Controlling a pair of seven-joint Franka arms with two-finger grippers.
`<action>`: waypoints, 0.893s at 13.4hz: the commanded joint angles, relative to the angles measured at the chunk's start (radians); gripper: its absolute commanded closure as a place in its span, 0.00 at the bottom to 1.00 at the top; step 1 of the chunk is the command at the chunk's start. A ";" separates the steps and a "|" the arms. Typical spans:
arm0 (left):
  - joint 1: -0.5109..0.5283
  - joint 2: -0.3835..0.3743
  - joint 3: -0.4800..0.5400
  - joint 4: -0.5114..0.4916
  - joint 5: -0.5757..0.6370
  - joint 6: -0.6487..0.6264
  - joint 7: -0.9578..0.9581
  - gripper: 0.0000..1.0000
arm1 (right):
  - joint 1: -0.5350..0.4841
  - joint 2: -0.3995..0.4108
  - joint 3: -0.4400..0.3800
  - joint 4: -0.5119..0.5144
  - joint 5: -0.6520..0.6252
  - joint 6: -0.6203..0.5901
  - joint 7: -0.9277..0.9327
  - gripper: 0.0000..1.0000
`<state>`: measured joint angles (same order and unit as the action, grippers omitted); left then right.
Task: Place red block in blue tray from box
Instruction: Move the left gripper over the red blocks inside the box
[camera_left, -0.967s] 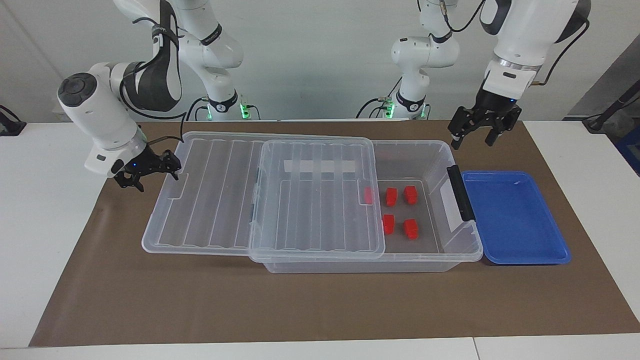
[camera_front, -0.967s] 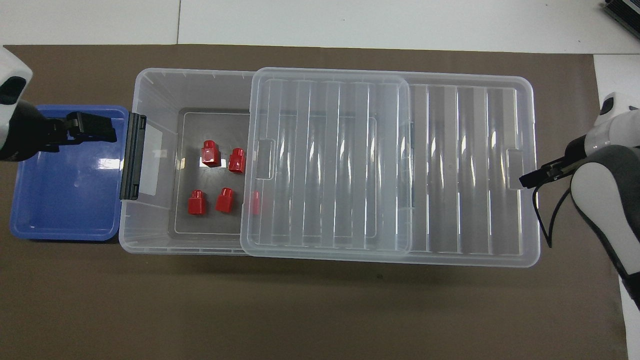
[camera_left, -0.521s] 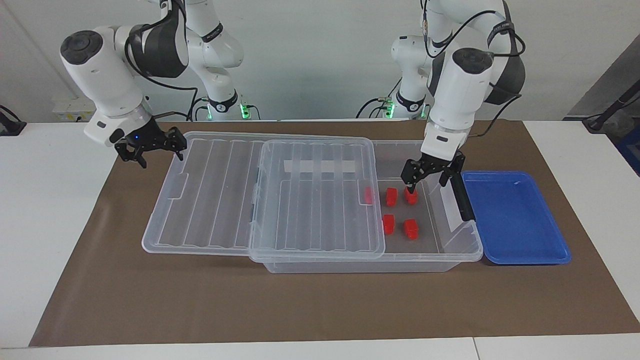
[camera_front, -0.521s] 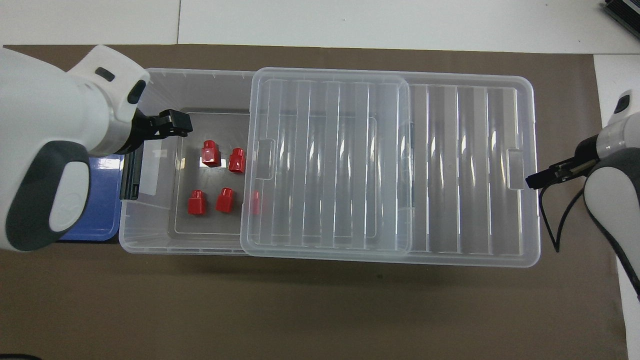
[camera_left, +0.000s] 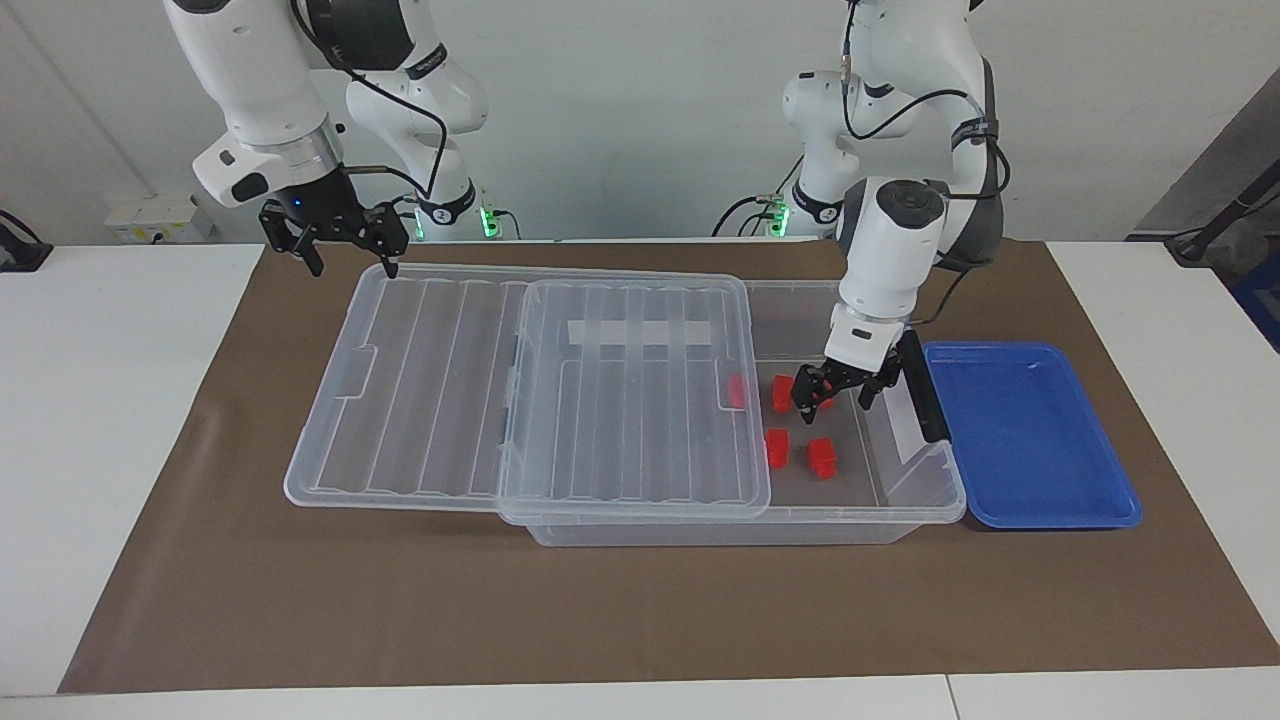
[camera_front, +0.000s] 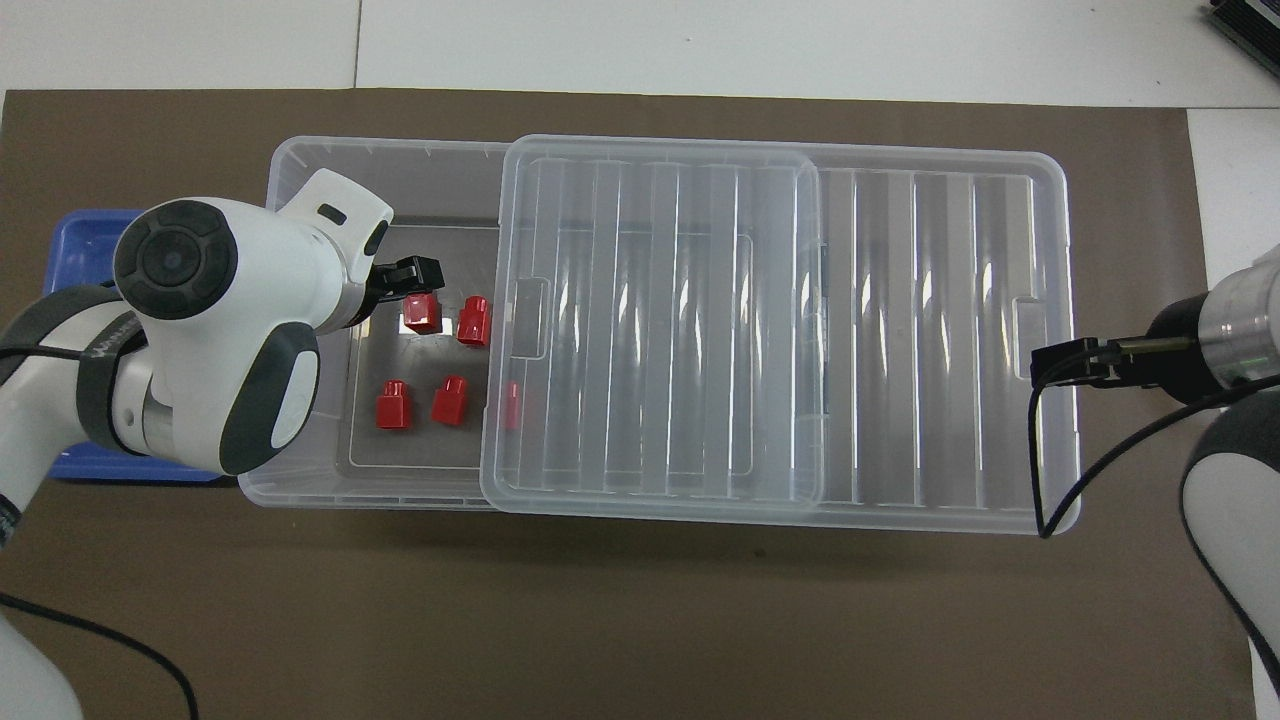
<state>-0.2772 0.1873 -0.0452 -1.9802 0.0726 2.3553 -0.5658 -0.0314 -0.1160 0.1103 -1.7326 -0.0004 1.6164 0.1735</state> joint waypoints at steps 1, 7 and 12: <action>-0.011 0.056 0.008 -0.005 0.050 0.079 -0.042 0.00 | -0.001 0.079 0.012 0.164 -0.006 -0.113 0.049 0.00; 0.003 0.141 0.018 0.004 0.055 0.188 -0.036 0.00 | -0.004 0.096 0.012 0.199 -0.026 -0.133 0.050 0.00; 0.018 0.155 0.016 -0.005 0.167 0.208 -0.025 0.00 | -0.004 0.087 0.011 0.179 -0.009 -0.130 0.038 0.00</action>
<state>-0.2659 0.3308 -0.0289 -1.9809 0.2125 2.5281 -0.5835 -0.0287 -0.0306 0.1154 -1.5554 -0.0154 1.4971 0.2049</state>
